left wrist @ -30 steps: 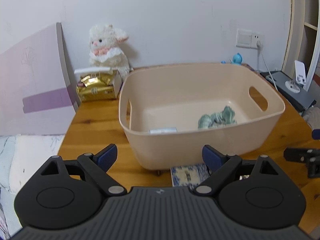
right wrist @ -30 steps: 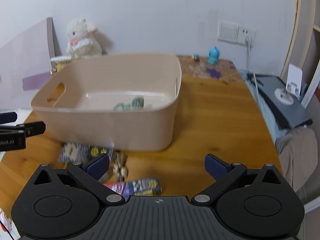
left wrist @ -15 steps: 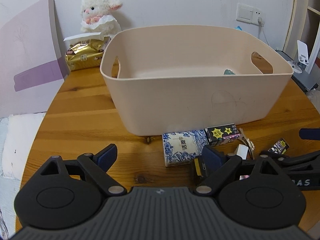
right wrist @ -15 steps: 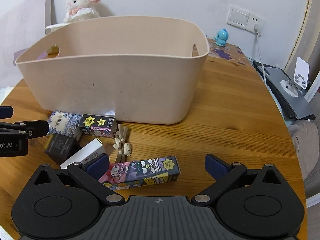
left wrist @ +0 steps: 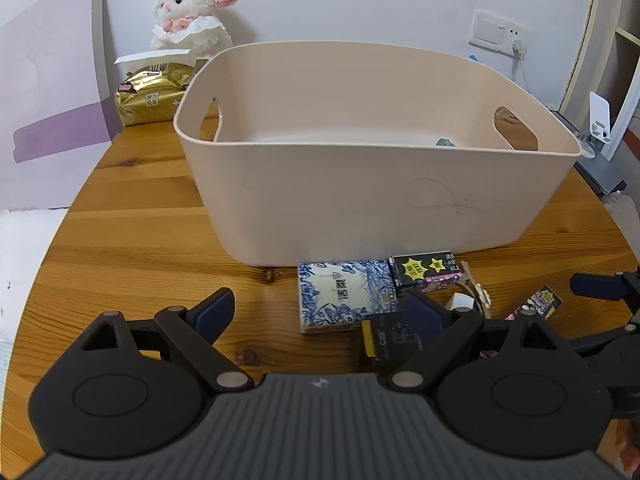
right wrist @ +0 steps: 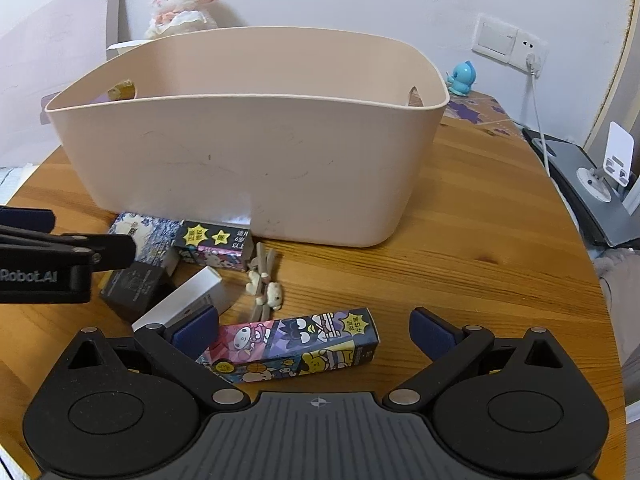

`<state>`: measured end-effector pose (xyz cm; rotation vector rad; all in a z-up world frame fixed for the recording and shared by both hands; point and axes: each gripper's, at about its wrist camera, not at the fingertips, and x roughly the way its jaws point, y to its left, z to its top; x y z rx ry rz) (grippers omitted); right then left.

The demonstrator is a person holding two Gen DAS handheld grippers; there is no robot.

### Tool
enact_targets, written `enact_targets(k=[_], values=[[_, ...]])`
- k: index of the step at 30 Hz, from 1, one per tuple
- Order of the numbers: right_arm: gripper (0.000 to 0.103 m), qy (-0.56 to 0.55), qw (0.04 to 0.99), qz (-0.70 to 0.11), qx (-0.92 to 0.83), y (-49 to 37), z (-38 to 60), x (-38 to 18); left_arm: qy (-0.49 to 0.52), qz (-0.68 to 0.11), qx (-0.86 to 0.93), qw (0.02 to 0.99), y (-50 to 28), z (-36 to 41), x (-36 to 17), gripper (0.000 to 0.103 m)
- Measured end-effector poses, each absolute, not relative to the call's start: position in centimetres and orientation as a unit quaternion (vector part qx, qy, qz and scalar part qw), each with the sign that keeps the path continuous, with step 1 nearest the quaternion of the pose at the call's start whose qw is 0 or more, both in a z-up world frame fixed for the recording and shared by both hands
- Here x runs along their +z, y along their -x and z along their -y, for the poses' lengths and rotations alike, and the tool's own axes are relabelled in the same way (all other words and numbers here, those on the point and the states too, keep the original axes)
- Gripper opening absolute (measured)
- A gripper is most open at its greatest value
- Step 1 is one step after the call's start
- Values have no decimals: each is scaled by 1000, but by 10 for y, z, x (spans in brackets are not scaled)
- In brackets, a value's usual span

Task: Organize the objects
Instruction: 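Grasp the black box with left tool while right tool grasps purple snack box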

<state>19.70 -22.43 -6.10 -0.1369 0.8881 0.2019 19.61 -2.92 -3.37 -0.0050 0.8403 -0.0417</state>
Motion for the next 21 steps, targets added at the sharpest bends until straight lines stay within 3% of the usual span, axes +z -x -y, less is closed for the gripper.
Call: enact_targets(k=[21], values=[[103,67,891,-440,87,-185,232,-68,-12,-416,-29,909,-195,39,-43,93]])
